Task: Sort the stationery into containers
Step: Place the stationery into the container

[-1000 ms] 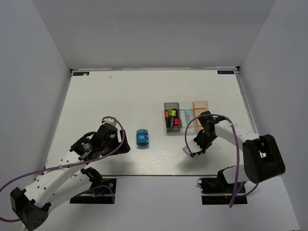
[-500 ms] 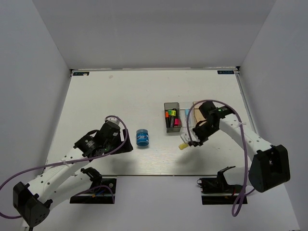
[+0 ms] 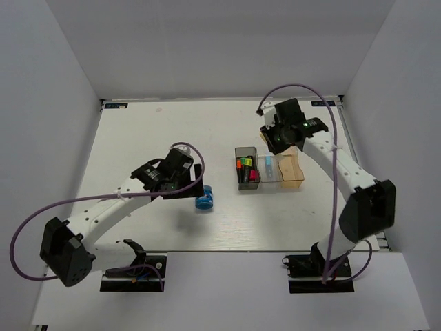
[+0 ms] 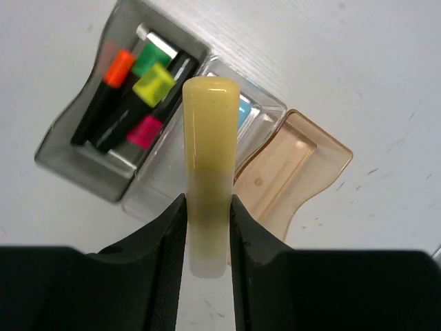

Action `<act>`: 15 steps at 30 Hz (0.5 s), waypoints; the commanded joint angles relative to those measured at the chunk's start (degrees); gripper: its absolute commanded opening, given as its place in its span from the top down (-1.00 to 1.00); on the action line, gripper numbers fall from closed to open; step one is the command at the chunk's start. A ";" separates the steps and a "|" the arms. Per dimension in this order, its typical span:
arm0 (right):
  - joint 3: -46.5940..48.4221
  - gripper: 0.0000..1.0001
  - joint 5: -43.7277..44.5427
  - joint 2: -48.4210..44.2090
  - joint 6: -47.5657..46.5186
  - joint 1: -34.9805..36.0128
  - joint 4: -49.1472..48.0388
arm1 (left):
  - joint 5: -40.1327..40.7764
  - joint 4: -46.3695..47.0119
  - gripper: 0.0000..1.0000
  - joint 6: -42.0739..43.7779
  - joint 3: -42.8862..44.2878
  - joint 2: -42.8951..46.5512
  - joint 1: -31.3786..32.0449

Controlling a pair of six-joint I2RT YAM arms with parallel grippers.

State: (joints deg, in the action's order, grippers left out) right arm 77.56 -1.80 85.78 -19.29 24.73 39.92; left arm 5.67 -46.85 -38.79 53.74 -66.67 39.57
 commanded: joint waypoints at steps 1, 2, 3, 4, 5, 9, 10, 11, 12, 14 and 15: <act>6.63 1.00 11.56 7.73 20.76 -0.21 5.83 | 1.71 0.36 -0.98 1.43 4.00 -4.32 0.42; 8.38 1.00 11.73 8.78 21.83 -0.30 6.74 | 1.62 0.36 -1.00 1.95 4.79 -4.95 0.33; 9.27 1.00 11.47 11.32 23.40 -0.04 7.10 | 1.80 0.44 -1.00 2.13 5.41 -5.48 0.42; 9.62 1.00 11.04 11.86 23.68 -0.12 7.62 | 1.97 0.79 -1.00 2.31 6.02 -6.96 0.42; 9.45 1.00 11.12 12.30 24.03 0.14 7.37 | 1.80 0.80 -1.00 3.18 6.20 -7.59 0.59; 9.37 1.00 9.72 15.20 25.88 -0.12 7.37 | 2.24 1.32 -1.00 4.77 8.14 -10.05 0.33; 9.28 1.00 9.54 15.47 26.05 -0.30 7.28 | 2.41 1.24 -1.00 5.38 9.01 -11.45 0.42; 9.02 1.00 9.45 15.39 26.14 -0.12 6.93 | 2.41 1.06 -1.00 5.56 9.19 -11.90 0.51; 8.32 1.00 9.10 15.47 26.23 -0.21 6.92 | 2.50 1.67 -1.00 5.82 9.54 -12.68 0.33; 7.87 0.77 7.96 15.65 25.45 -0.21 6.57 | 2.85 2.03 -1.00 6.61 9.63 -14.18 0.33; 8.04 0.20 6.65 15.82 25.35 -0.21 6.75 | 3.11 2.11 -1.00 6.70 9.81 -15.05 0.33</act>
State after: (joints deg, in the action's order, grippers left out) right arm 84.86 6.66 102.06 4.51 24.49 46.37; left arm 7.29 -45.67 -33.91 61.54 -80.53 39.62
